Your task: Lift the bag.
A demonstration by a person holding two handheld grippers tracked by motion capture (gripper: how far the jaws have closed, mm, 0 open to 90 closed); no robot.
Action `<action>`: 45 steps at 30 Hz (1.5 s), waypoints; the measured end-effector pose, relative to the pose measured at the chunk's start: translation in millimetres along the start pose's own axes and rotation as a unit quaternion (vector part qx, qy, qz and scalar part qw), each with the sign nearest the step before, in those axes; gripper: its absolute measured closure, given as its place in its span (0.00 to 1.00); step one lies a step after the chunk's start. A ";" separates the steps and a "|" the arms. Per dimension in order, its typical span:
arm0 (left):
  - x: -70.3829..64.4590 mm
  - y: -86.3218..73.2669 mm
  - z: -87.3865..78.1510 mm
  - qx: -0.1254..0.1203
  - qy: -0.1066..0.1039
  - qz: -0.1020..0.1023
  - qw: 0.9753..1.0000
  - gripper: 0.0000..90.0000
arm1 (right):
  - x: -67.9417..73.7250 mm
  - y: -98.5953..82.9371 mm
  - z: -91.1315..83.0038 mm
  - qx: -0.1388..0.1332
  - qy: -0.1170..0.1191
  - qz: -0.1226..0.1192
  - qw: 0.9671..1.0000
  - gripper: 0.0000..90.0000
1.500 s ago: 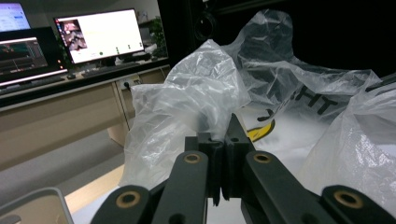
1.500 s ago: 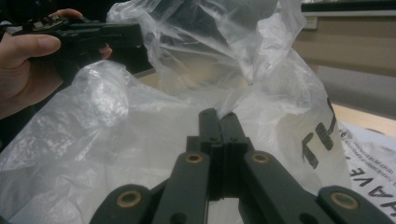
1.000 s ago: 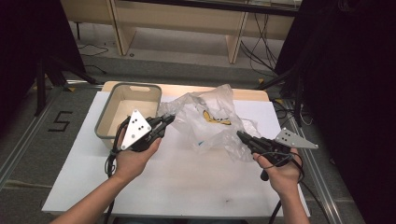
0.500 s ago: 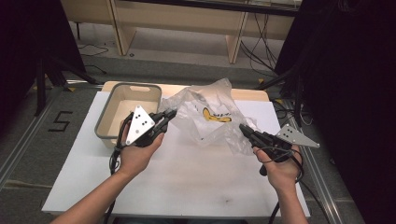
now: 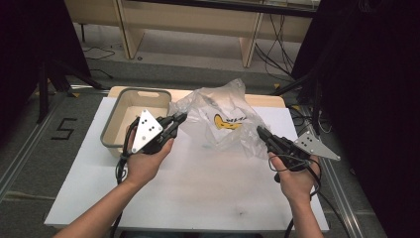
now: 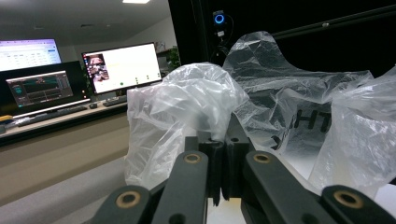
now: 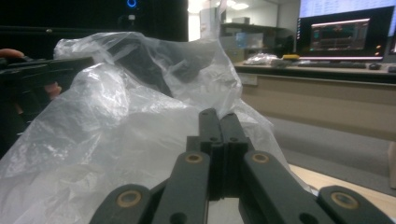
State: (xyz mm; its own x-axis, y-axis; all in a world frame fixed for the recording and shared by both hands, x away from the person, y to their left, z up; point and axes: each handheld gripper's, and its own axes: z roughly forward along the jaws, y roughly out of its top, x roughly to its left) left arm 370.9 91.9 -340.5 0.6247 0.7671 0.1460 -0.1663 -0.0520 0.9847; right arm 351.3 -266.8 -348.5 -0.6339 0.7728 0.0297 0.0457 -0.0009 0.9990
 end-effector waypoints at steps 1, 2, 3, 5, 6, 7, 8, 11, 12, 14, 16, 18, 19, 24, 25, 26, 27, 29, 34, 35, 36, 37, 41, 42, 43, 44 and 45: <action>-0.2 0.9 0.1 -0.002 0.000 0.000 1.000 0.98 | 0.1 0.5 -0.3 -0.002 -0.005 -0.003 1.000 1.00; 0.0 2.0 -0.2 -0.004 0.002 0.002 1.000 0.98 | 0.2 0.9 -0.6 -0.005 -0.008 -0.004 1.000 1.00; 0.0 3.2 -0.4 -0.005 0.001 0.002 1.000 0.98 | 0.4 1.4 -0.9 -0.009 -0.012 -0.006 1.000 1.00; -0.9 5.8 -0.6 -0.011 0.001 0.001 1.000 0.98 | 0.7 2.4 -1.7 -0.014 -0.019 -0.009 1.000 1.00; -1.5 7.3 -0.9 -0.013 0.001 0.000 1.000 0.98 | 0.8 2.9 -2.0 -0.016 -0.021 -0.010 1.000 1.00; -2.3 8.9 -1.0 -0.015 -0.001 0.002 1.000 0.98 | 1.0 3.4 -2.3 -0.019 -0.026 -0.012 0.999 1.00; -3.8 10.7 -1.5 -0.018 -0.003 0.002 1.000 0.98 | 1.2 4.0 -2.7 -0.021 -0.029 -0.013 0.999 1.00; -7.1 15.2 -2.3 -0.024 -0.006 0.003 1.000 0.98 | 2.1 6.0 -3.8 -0.026 -0.038 -0.014 0.999 1.00; -7.7 16.3 -2.6 -0.026 -0.005 0.004 1.000 0.98 | 2.3 7.0 -3.9 -0.029 -0.040 -0.015 0.999 1.00; -9.1 19.1 -3.0 -0.031 -0.006 0.005 1.000 0.98 | 2.9 8.4 -4.2 -0.033 -0.044 -0.019 0.998 1.00; -9.6 21.8 -3.6 -0.034 -0.006 0.007 0.999 0.98 | 3.5 10.3 -5.0 -0.037 -0.048 -0.019 0.998 1.00; -9.8 24.7 -4.2 -0.038 -0.006 0.007 0.999 0.98 | 4.2 12.9 -6.1 -0.041 -0.050 -0.019 0.998 1.00; -9.7 26.3 -4.8 -0.040 -0.005 0.008 0.999 0.98 | 4.5 14.3 -6.7 -0.044 -0.050 -0.020 0.998 1.00; -10.1 34.1 -5.3 -0.051 -0.003 0.011 0.999 0.98 | 4.5 19.4 -8.8 -0.053 -0.056 -0.023 0.997 1.00; -9.8 34.7 -4.6 -0.050 -0.003 0.013 0.999 0.98 | 4.3 19.7 -8.6 -0.052 -0.059 -0.023 0.997 1.00; -9.4 34.5 -3.7 -0.048 -0.003 0.014 0.999 0.98 | 3.9 19.5 -8.3 -0.051 -0.062 -0.025 0.996 1.00; -8.8 33.7 -2.3 -0.047 -0.001 0.012 0.999 0.98 | 3.4 19.2 -7.8 -0.050 -0.064 -0.026 0.996 1.00; -6.5 31.6 0.9 -0.044 0.003 0.010 0.999 0.98 | 2.6 18.2 -6.4 -0.049 -0.070 -0.028 0.996 1.00; -0.1 23.7 11.2 -0.030 0.014 0.007 0.999 0.98 | -0.9 14.8 -2.3 -0.039 -0.093 -0.038 0.994 1.00; 0.9 21.8 13.5 -0.025 0.015 0.008 1.000 0.98 | -1.7 13.9 -1.0 -0.038 -0.095 -0.040 0.994 1.00; 1.7 19.9 15.8 -0.023 0.017 0.007 1.000 0.98 | -2.4 13.0 -0.1 -0.035 -0.099 -0.041 0.994 1.00; 3.0 18.0 17.6 -0.017 0.019 0.008 1.000 0.98 | -3.0 12.0 1.3 -0.033 -0.103 -0.043 0.993 1.00; 8.6 10.9 25.7 -0.005 0.024 0.003 1.000 0.98 | -6.8 7.0 6.6 -0.021 -0.119 -0.044 0.992 1.00; 9.9 9.3 27.6 -0.002 0.025 0.002 1.000 0.98 | -8.1 5.8 8.1 -0.020 -0.122 -0.045 0.991 1.00; 11.3 7.9 29.3 0.001 0.028 0.001 1.000 0.98 | -9.3 4.7 9.6 -0.017 -0.126 -0.045 0.991 1.00; 12.4 6.6 30.8 0.004 0.029 0.000 1.000 0.98 | -10.4 3.6 11.1 -0.015 -0.131 -0.046 0.990 1.00; 13.2 5.4 32.2 0.004 0.030 -0.002 1.000 0.98 | -11.5 2.6 12.6 -0.015 -0.132 -0.045 0.990 1.00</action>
State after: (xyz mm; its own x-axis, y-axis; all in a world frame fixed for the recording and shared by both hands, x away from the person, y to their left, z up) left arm 402.8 81.1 -330.1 0.5777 0.8046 0.1372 -0.1579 -0.0548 0.9859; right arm 368.4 -267.6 -346.7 -0.4099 0.9098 -0.0654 -0.0277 0.0592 0.9979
